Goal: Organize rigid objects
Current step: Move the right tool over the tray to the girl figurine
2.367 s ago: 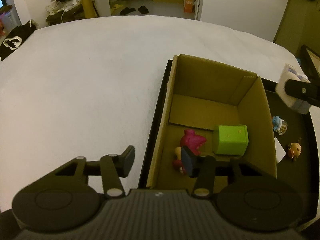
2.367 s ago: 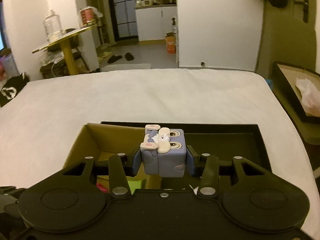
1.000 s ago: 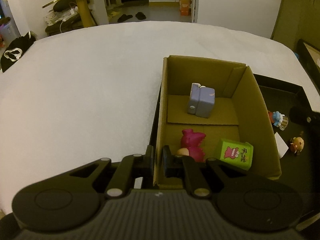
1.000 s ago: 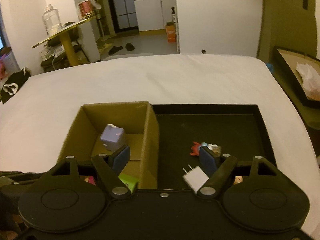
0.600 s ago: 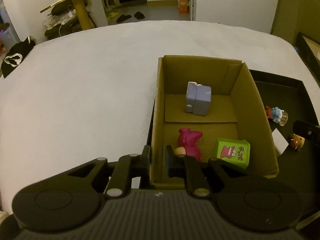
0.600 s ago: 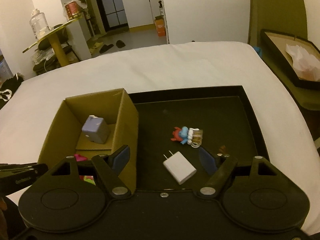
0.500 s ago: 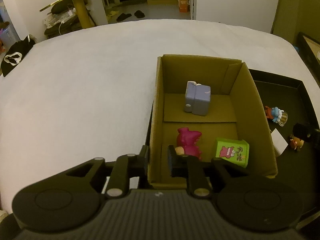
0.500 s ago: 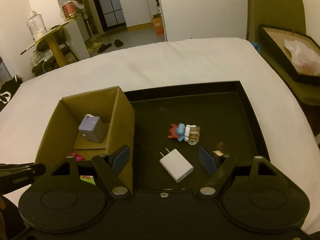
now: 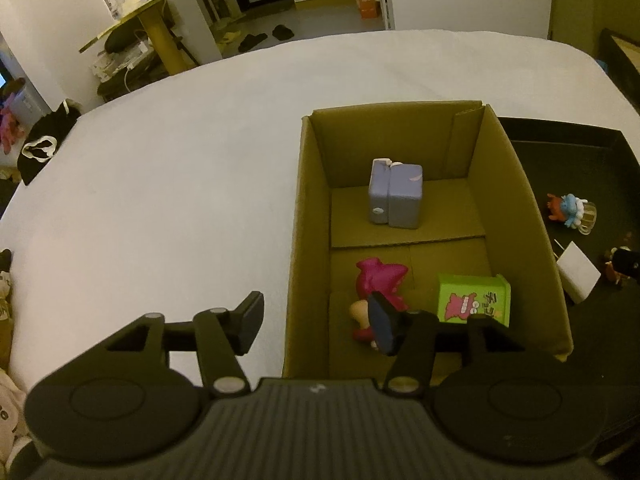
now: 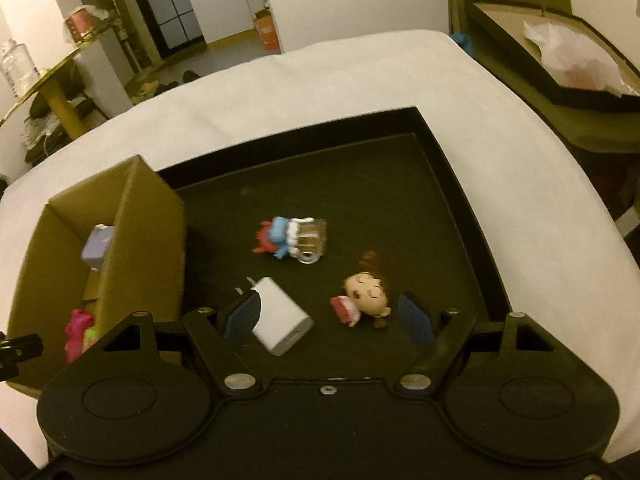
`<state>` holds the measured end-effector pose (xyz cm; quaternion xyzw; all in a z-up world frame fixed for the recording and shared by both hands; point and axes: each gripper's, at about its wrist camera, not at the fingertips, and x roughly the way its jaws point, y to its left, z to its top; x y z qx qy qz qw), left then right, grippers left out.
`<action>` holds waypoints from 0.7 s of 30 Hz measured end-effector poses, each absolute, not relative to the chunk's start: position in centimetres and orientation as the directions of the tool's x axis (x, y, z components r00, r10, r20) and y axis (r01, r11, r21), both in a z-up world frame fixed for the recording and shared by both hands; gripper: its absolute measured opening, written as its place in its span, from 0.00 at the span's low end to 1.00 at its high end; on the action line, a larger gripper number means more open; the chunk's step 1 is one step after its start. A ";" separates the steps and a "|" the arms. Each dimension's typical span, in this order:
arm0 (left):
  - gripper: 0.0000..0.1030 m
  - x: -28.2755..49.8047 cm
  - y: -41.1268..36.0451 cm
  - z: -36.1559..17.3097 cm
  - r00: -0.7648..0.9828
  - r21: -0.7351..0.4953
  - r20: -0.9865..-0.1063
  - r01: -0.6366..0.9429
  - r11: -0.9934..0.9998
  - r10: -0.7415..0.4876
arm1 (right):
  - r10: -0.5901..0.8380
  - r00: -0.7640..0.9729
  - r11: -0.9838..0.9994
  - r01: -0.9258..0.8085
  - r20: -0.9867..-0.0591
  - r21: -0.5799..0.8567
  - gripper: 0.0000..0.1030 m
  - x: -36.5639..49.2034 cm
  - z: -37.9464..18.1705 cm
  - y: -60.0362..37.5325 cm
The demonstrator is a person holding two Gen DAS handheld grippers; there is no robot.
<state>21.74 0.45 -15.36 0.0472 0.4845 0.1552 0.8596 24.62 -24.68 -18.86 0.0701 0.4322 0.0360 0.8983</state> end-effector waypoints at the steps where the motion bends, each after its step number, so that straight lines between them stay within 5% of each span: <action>1: 0.55 21.9 0.4 -15.4 0.480 0.234 -0.819 -0.220 0.947 0.314 | 0.125 0.622 0.987 -0.002 -0.773 0.158 0.73 24.8 -19.0 -24.9; 17: 0.58 23.7 -0.9 -15.7 0.458 0.318 -0.805 -0.202 0.926 0.376 | 0.125 0.586 0.982 0.044 -0.800 0.186 0.72 26.9 -21.6 -26.9; 19: 0.58 23.8 -1.0 -15.7 0.455 0.323 -0.806 -0.198 0.926 0.378 | 0.128 0.584 0.982 0.040 -0.802 0.186 0.62 27.0 -21.9 -26.8; 20: 0.58 23.9 -1.0 -15.6 0.455 0.325 -0.805 -0.198 0.925 0.380 | 0.133 0.580 0.982 0.033 -0.804 0.186 0.40 27.0 -22.0 -26.8; 21: 0.58 23.9 -1.0 -15.6 0.456 0.326 -0.804 -0.198 0.924 0.381 | 0.135 0.575 0.983 0.026 -0.807 0.182 0.40 27.0 -22.1 -26.7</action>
